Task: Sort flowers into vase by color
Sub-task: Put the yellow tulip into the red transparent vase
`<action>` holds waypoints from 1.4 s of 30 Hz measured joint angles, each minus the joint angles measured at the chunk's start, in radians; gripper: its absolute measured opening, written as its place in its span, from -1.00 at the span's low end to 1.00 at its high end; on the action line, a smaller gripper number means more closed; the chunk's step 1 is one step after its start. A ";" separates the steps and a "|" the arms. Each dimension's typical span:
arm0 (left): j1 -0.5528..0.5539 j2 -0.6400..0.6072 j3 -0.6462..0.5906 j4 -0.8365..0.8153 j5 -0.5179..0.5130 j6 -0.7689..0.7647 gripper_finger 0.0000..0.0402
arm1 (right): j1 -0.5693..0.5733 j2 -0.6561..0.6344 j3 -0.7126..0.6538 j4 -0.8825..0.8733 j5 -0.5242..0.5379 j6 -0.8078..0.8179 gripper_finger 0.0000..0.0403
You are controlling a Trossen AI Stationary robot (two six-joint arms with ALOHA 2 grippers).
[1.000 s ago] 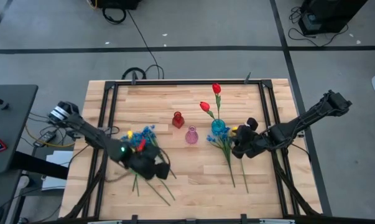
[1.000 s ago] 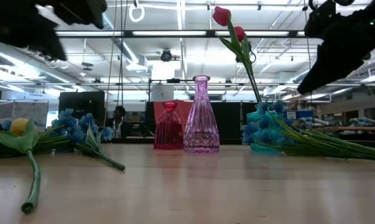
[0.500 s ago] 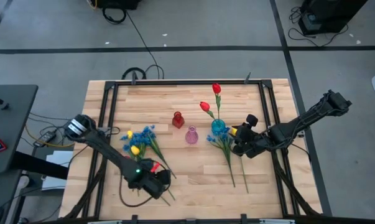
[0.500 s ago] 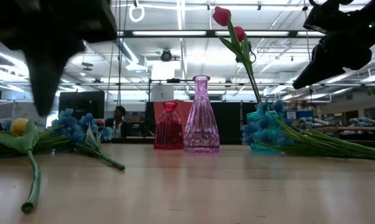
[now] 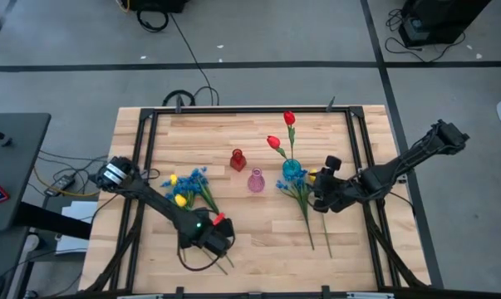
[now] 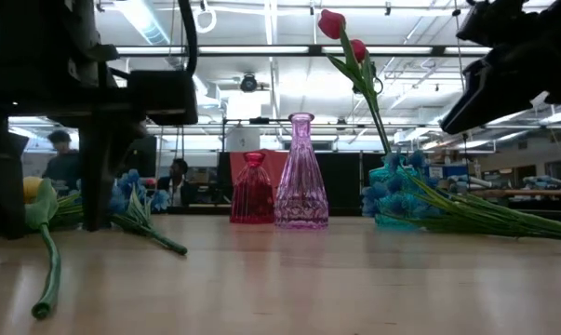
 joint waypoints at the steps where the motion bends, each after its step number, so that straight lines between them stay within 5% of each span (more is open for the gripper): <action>1: 0.004 0.000 0.000 -0.010 0.000 -0.003 0.02 | 0.008 0.000 0.000 0.005 -0.002 -0.008 -0.14; 30: 0.010 -0.003 -0.061 -0.116 0.025 0.007 -0.84 | 0.160 0.000 0.000 0.013 0.001 -0.008 -0.14; 42: 0.011 -0.074 0.047 -0.333 -0.216 0.237 -0.81 | 0.133 -0.002 0.000 -0.011 0.005 -0.042 -0.14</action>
